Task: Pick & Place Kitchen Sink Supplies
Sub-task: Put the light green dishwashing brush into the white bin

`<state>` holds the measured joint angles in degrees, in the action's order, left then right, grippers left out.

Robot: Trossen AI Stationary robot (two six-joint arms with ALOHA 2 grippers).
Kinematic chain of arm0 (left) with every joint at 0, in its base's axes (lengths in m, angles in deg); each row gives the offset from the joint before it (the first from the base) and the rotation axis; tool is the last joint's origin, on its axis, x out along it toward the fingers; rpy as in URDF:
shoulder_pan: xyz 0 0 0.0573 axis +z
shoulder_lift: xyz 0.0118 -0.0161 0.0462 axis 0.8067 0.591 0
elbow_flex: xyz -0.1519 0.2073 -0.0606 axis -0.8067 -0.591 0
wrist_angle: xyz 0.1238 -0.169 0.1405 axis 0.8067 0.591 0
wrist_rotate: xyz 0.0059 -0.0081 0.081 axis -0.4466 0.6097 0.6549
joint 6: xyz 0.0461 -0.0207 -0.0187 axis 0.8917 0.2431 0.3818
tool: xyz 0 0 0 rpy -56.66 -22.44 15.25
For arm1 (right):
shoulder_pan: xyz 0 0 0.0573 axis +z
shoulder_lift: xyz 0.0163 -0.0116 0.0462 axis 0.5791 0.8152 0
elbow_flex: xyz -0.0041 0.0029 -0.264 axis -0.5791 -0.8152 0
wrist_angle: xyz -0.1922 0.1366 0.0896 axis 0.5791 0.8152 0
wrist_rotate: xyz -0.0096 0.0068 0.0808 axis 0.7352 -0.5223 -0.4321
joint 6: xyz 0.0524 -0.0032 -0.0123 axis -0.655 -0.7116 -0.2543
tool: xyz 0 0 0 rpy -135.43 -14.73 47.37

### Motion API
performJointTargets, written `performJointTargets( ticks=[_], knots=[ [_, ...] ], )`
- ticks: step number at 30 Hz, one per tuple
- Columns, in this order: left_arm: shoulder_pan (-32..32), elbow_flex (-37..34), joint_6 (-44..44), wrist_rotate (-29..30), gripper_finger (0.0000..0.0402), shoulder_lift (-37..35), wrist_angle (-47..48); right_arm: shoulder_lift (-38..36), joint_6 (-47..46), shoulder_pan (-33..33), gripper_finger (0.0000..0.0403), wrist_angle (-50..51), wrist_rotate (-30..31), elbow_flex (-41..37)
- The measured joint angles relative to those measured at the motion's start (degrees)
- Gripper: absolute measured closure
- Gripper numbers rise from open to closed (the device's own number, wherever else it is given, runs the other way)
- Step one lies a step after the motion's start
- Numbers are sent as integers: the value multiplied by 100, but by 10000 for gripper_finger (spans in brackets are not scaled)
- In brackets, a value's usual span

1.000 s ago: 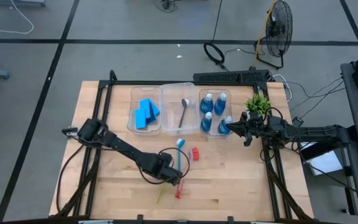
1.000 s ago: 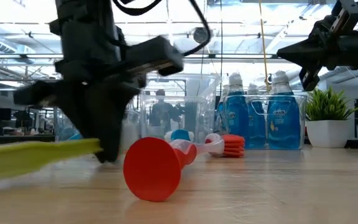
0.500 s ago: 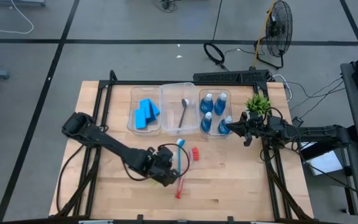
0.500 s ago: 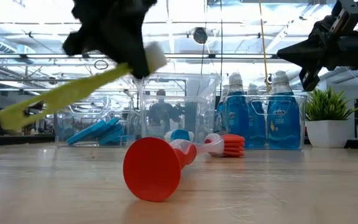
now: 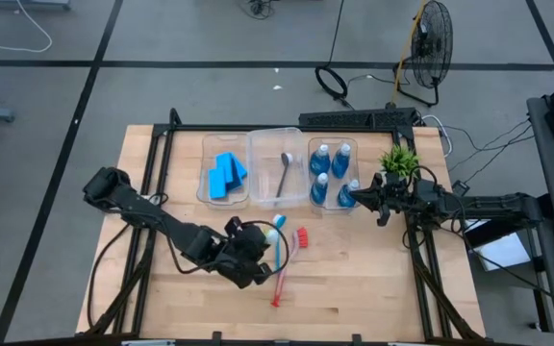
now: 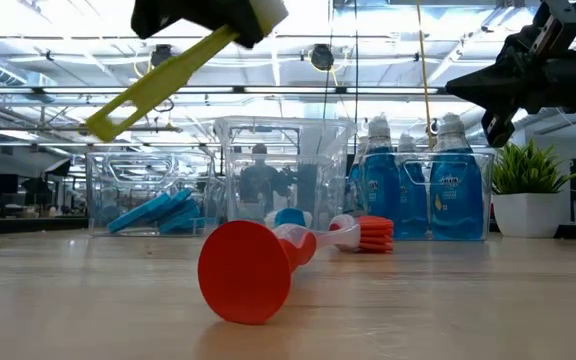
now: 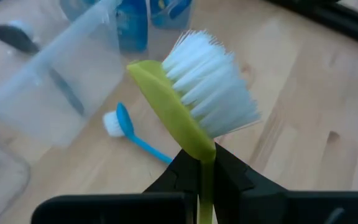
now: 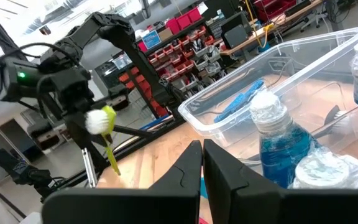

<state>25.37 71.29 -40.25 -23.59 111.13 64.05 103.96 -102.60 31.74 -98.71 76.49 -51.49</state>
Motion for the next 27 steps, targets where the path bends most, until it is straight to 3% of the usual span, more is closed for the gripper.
performJointTargets(
  ticks=[9, 13, 20, 27],
  knots=[
    [51, 4, 251, 0, 382, -7, -301, 0, 0, 0, 399, 0, 0, 0],
    [92, 2, 753, -233, 382, -172, -978, 0, 0, 1, 399, 0, 0, 0],
    [214, 9, 2592, -1405, 382, -673, -2788, 2, 1, 0, 399, 4, 2, -4],
    [316, 9, 3853, -2876, 382, -791, -4271, 2, 0, 1, 399, -9, 2, -4]
  ],
)
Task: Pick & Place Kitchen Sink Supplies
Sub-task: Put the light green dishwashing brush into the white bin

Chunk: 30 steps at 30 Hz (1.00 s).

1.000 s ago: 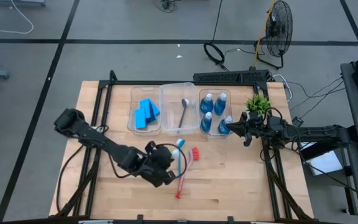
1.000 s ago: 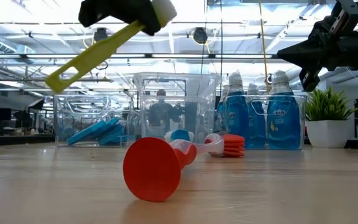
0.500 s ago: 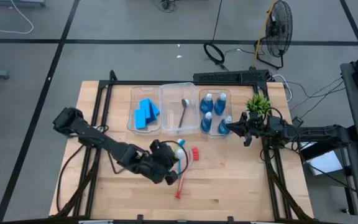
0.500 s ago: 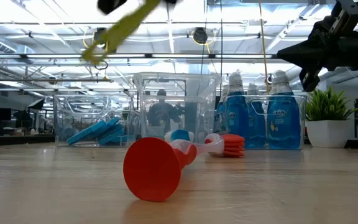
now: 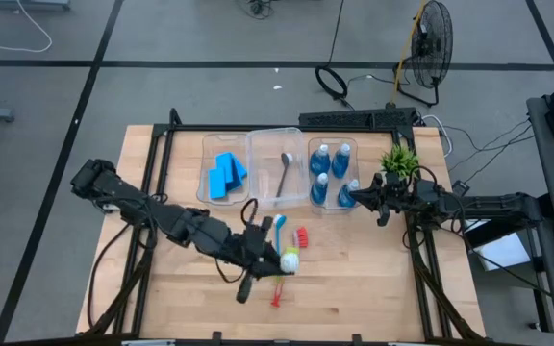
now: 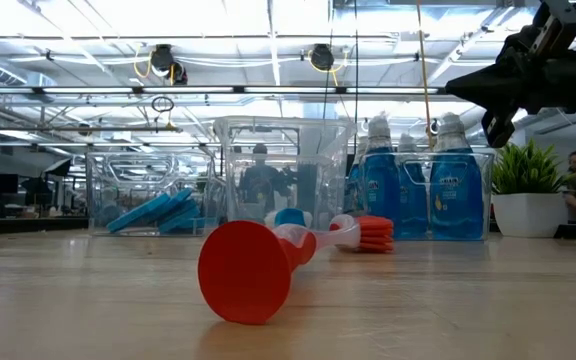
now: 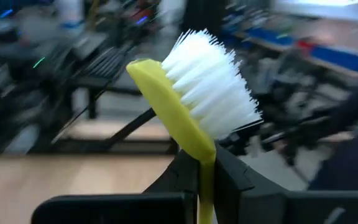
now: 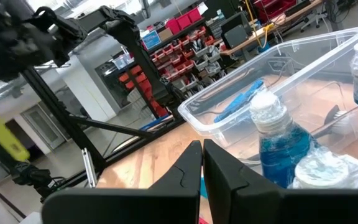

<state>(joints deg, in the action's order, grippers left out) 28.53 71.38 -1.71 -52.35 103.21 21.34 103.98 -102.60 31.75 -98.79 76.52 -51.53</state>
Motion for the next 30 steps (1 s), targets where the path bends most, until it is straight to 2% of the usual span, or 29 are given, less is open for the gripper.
performJointTargets(
  ticks=[2, 5, 9, 13, 15, 19, 23, 25, 30],
  knots=[
    [45, -2, 155, -406, 382, -5, -364, 0, 0, 0, 399, 2, 0, 0],
    [127, 2, 125, -671, 382, -22, -462, 0, 0, 0, 399, 4, 0, 0],
    [176, -4, 163, -872, 382, 2, -532, 0, 0, -1, 399, 4, 0, 0],
    [185, -2, 131, -831, 382, -13, -539, 0, 0, 0, 399, 4, 0, 0],
    [220, -2, -45, -484, 382, -11, -323, -2, 0, 0, 399, 5, 0, 0],
    [344, -2, -952, 1141, 382, -11, 500, 0, 0, -1, 399, 7, -2, 0],
    [575, -2, -1727, 2334, 382, -4, 1138, 0, 2, -2, 399, 4, 0, 0],
    [762, -2, -2009, 2557, 382, -4, 1308, 0, 54, -1, 399, 4, 0, 0],
    [1390, -2, -2460, 2611, 382, -7, 1350, -2, 616, -2, 399, -189, 0, 0]
  ],
)
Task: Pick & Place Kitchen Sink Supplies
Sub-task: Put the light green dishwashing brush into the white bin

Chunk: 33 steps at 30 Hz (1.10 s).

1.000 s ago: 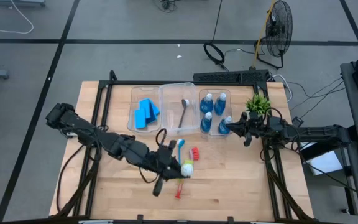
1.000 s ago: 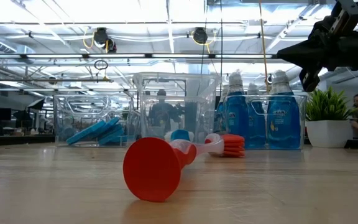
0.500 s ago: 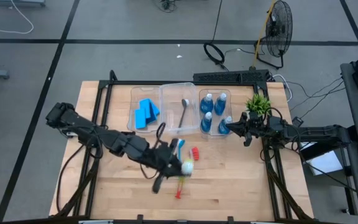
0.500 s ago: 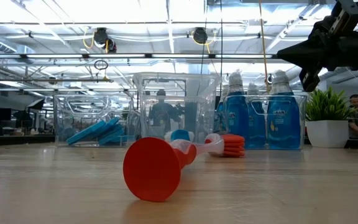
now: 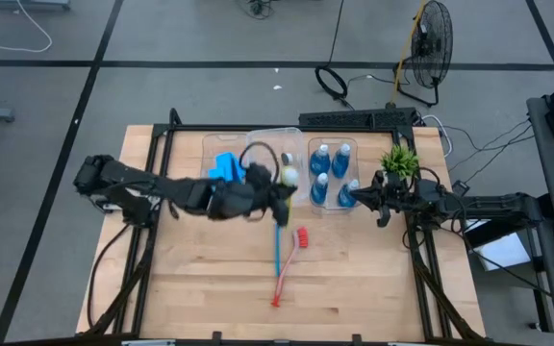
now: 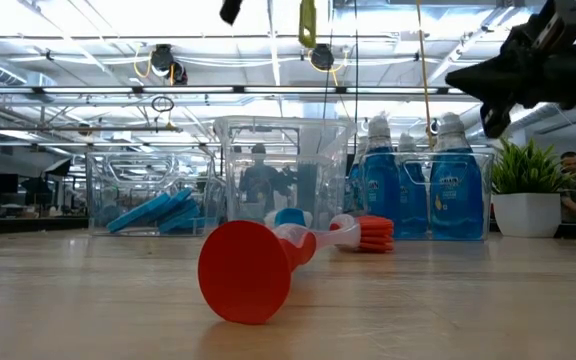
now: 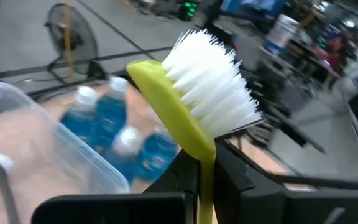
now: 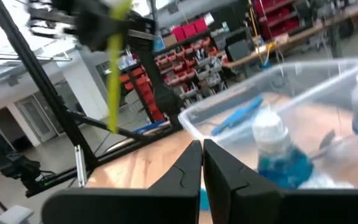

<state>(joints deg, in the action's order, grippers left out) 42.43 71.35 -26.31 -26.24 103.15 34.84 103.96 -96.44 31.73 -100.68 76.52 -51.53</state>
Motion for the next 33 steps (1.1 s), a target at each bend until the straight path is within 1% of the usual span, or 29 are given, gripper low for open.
performJointTargets(
  ticks=[4, 9, 15, 19, 26, 28, 30, 33],
  knots=[
    [575, 0, -153, -353, 382, 0, 164, 2, 265, 0, 399, -296, -2, 0],
    [1311, 0, -476, -731, 382, 0, 663, 1, 599, 2, 399, -593, -2, 0],
    [2138, 0, -625, -1132, 382, 0, 978, 1, 634, 1, 399, -655, -2, 0],
    [2602, 0, -642, -1267, 382, 0, 1158, 1, 634, 2, 399, -668, 0, 0],
    [2981, 2, -205, -1653, 382, 118, 1286, 2, 634, 0, 399, -668, 2, 0],
    [3003, 10, -41, -1718, 382, 297, 1208, 0, 634, 0, 399, -668, 6, 0],
    [3006, 2, 29, -1904, 382, 427, 1306, 2, 634, 2, 399, -666, 18, 0],
    [3000, 2, 48, -2228, 382, 680, 1171, 2, 636, 0, 399, -668, 31, 4]
  ],
)
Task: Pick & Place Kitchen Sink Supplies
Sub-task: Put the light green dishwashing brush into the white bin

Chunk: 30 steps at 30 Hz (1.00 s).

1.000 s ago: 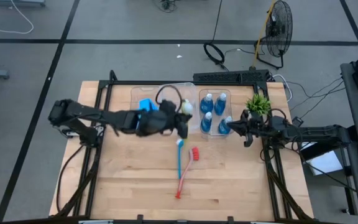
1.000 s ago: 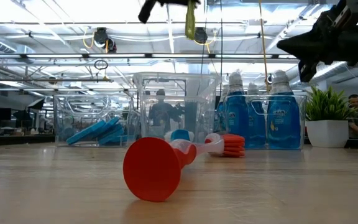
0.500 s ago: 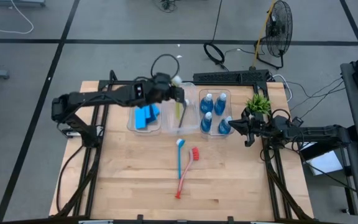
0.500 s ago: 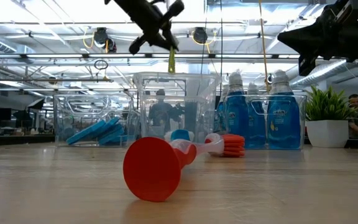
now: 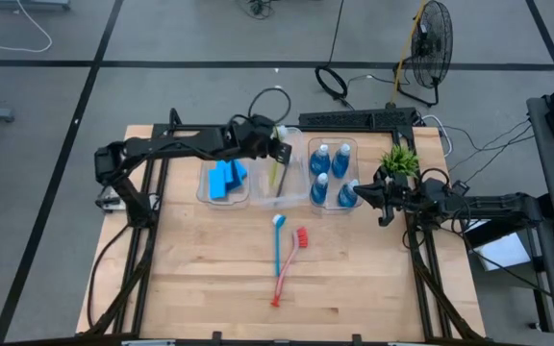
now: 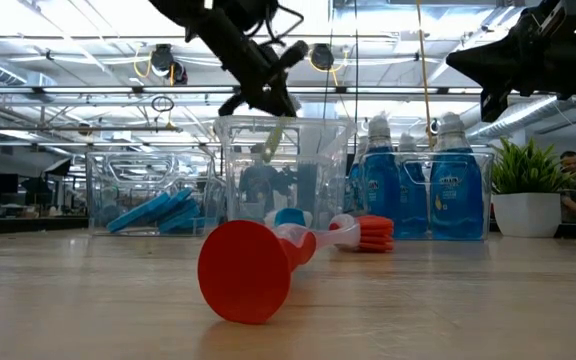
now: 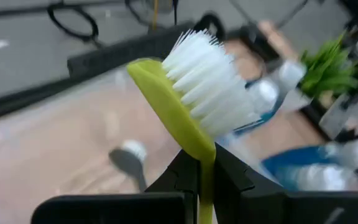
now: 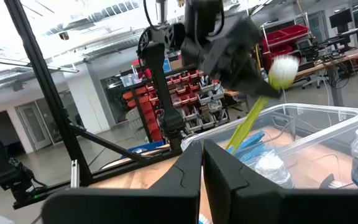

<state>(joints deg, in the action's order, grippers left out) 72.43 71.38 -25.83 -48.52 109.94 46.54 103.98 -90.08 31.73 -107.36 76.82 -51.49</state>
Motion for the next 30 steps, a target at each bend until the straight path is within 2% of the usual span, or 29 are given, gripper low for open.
performJointTargets(
  ticks=[20, 30],
  knots=[
    [-33, 0, 190, -418, 382, 630, -90, 0, -5, 0, 399, 0, 0, 2],
    [-3, -3, 286, -343, 379, 730, -114, -2, -25, 0, 399, -2, -2, 2]
  ],
)
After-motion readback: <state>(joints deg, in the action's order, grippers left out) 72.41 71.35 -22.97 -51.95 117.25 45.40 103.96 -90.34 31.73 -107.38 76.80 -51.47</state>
